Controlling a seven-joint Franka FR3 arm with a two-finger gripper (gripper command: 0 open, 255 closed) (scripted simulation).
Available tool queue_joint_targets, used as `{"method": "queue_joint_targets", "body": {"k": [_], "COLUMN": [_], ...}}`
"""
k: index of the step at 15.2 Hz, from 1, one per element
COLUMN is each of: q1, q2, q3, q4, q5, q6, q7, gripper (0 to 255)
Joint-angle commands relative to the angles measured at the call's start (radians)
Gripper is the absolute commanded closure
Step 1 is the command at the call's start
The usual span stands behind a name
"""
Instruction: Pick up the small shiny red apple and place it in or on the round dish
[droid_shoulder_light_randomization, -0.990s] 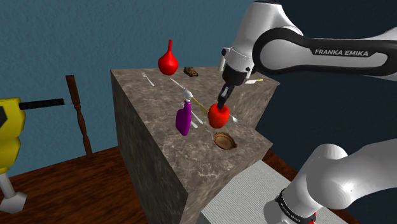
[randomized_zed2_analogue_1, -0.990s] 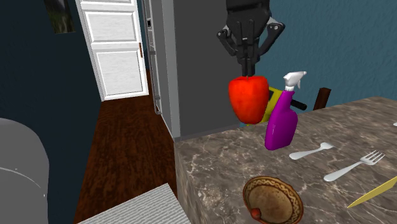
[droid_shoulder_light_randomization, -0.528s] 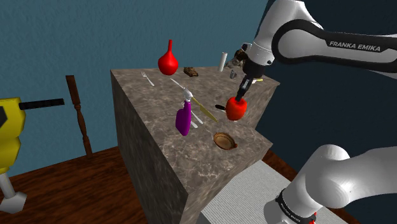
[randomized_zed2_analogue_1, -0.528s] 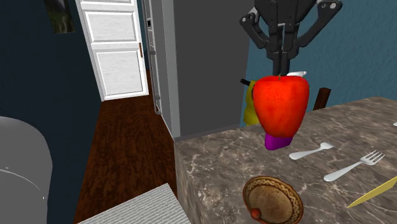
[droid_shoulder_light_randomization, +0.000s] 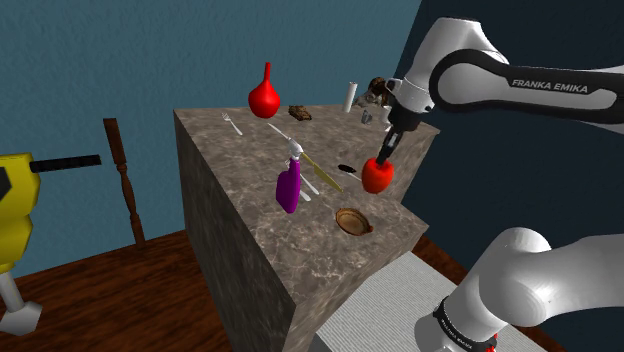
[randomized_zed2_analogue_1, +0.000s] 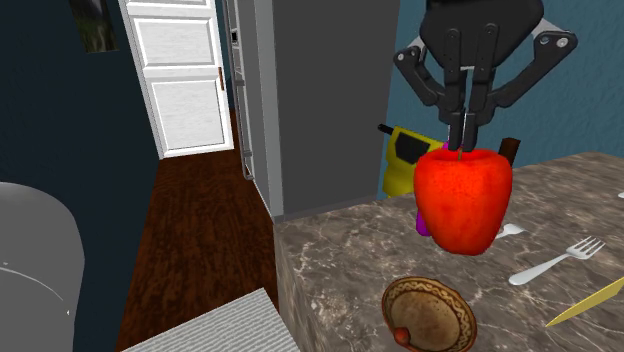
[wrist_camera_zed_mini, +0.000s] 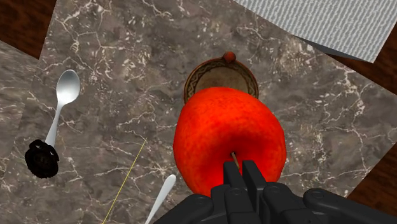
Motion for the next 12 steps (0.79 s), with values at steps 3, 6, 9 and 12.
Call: {"method": "queue_joint_targets", "body": {"k": [3, 6, 9, 12], "q1": [-0.001, -0.002, -0.003, -0.004], "q2": [-0.003, -0.001, 0.003, 0.010], "q3": [-0.003, -0.004, -0.005, -0.006], "q4": [-0.057, -0.096, -0.133, -0.170], "q5": [-0.003, -0.005, -0.007, -0.009], "q6": [0.054, 0.095, 0.137, 0.180], "q7": [0.001, 0.004, 0.006, 0.009], "gripper": [255, 255, 255, 255]}}
